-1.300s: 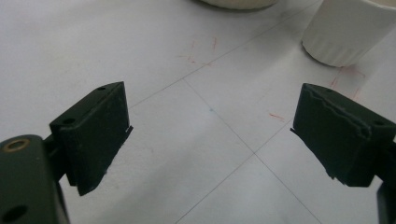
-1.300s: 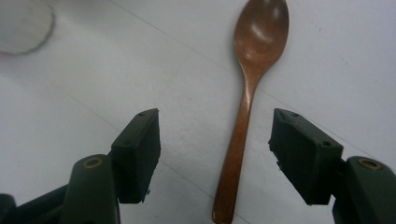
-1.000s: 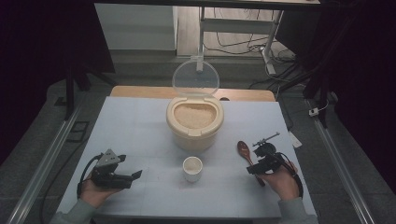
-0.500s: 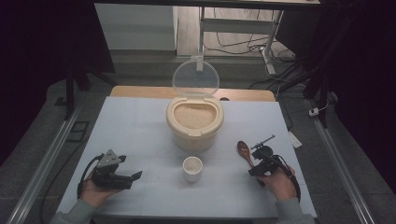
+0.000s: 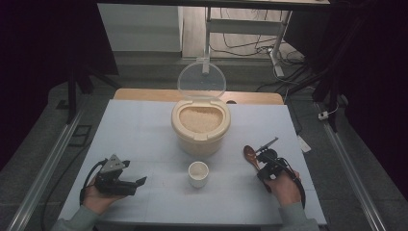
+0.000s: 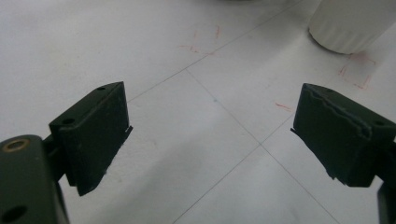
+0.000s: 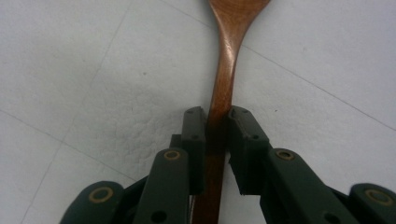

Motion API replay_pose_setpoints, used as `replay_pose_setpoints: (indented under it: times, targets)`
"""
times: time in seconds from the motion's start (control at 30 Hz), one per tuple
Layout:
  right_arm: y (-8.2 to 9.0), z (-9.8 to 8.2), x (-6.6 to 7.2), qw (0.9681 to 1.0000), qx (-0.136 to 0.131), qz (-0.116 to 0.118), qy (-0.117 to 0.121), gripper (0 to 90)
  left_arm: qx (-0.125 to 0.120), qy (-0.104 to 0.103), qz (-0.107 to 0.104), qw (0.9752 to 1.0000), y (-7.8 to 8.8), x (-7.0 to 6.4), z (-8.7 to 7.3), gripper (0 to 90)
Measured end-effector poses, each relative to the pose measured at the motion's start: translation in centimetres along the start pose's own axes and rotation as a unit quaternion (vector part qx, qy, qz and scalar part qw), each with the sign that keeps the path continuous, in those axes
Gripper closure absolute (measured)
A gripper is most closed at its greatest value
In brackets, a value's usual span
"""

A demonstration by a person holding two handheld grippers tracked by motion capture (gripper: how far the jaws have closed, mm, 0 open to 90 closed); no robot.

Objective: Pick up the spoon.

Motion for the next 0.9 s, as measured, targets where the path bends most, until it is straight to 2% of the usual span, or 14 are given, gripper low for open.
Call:
replay_pose_setpoints:
  times: [0.07, 0.27, 0.37, 0.57, 0.77, 0.9]
  targets:
    - [0.1, 0.0, 0.0, 1.0000, 0.006, 0.001, 0.003, 79.0, 0.000, 0.001, 0.001, 1.0000, 0.0, 0.1, 0.0, 10.8]
    - [0.1, 0.0, 0.1, 0.9999, -0.008, -0.006, 0.011, 79.4, 0.000, 0.000, 0.002, 1.0000, 0.0, 0.1, 0.0, 10.8]
    - [0.3, -0.1, -0.1, 0.9998, -0.012, 0.004, 0.014, 79.5, 0.001, 0.001, 0.003, 1.0000, 0.0, 0.1, -0.1, 10.8]
    - [1.4, -0.3, -1.0, 0.9985, -0.046, 0.026, 0.009, 79.6, 0.003, 0.003, 0.004, 1.0000, -0.1, 0.3, -0.2, 10.8]
    - [3.2, -0.5, -1.8, 0.9949, -0.088, 0.049, 0.000, 79.6, 0.004, 0.003, 0.005, 1.0000, -0.1, 0.3, -0.2, 10.8]
    - [4.9, -0.4, -2.2, 0.9903, -0.123, 0.066, -0.003, 79.6, 0.004, 0.004, 0.005, 1.0000, -0.1, 0.4, -0.2, 10.9]
Point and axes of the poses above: each handheld gripper's, and its own axes: y roughly backward along the jaws, z roughly out of its top, x roughly to its left, the point moved 6 cm from there along -y, roughly forward along the jaws, and after that the axes turned 14 degrees about -z, right-handed, at the moved point
